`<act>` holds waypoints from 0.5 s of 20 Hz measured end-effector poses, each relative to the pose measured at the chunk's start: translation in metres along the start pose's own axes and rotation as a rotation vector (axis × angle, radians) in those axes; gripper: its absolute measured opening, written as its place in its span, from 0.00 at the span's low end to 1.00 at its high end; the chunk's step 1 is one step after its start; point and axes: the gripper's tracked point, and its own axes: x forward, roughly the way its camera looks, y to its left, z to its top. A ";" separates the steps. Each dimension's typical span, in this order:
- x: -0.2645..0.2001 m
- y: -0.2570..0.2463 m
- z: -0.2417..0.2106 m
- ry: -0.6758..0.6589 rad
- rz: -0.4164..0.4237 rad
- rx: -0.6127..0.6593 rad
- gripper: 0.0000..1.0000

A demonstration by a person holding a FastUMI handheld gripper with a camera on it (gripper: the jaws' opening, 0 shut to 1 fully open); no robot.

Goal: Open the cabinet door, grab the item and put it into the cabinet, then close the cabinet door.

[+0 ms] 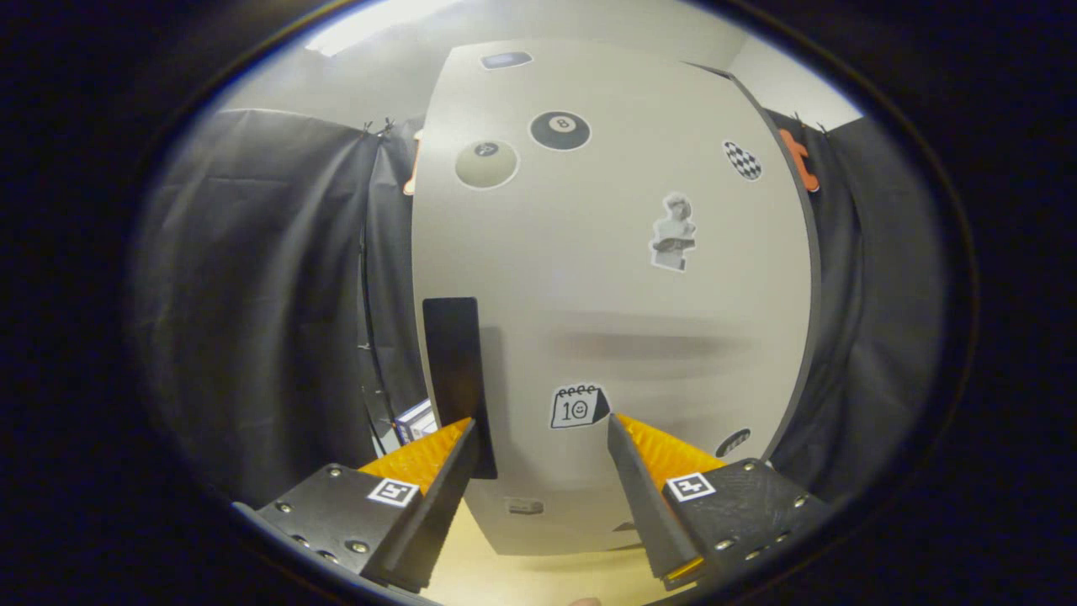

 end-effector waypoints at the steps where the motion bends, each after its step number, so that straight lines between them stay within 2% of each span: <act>1: 0.004 0.000 0.002 -0.006 -0.012 -0.007 0.91; 5: 0.030 0.008 0.010 -0.017 -0.072 -0.032 0.99; 10: 0.044 0.017 0.009 -0.018 -0.101 -0.007 0.99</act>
